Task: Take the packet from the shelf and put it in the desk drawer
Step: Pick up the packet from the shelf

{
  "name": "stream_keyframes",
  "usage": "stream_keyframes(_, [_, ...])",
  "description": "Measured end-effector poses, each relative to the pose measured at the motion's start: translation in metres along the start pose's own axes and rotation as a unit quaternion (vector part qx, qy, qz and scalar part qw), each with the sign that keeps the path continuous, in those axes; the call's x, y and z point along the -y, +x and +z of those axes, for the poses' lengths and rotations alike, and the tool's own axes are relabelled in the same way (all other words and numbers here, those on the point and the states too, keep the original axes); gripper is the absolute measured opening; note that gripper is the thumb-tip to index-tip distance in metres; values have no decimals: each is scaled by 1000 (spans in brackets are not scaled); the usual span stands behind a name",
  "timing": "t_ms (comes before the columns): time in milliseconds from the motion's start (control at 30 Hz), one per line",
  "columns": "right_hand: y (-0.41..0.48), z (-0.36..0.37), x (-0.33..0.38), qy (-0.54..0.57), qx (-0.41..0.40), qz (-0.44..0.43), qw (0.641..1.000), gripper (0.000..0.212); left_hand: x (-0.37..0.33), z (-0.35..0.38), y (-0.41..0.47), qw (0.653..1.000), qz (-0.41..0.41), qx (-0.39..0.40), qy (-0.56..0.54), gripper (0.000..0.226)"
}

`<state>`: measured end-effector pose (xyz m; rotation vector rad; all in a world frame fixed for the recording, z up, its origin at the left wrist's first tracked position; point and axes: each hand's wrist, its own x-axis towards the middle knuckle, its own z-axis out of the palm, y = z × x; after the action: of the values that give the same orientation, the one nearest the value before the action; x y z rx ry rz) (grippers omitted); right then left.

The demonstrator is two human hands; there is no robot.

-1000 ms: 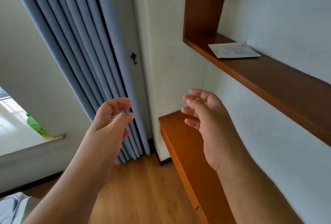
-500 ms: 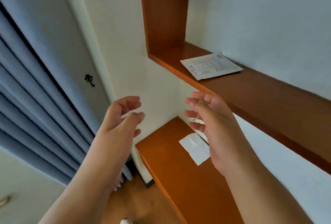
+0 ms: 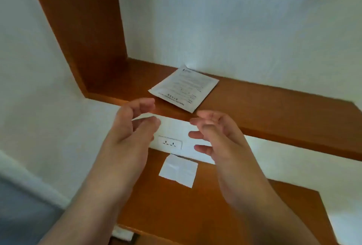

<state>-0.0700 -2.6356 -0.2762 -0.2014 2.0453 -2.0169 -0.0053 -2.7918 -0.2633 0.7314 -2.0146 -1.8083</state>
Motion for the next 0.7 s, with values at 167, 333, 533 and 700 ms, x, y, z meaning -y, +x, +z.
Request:
stream_keyframes(167, [-15,-14,-1,3,-105,17,994,14,8,6,12,998,8,59,-11,29])
stream_keyframes(333, [-19,-23,7,-5,-124,2,992,15,8,7,21,997,42,66,10,31])
stream_keyframes(533, [-27,-26,15,-1,-147,-14,989,16,-10,12,28,962,160,52,215,59])
stream_keyframes(700, [-31,-28,27,0,-142,-34,989,15,-27,22,28,918,146,63,364,76])
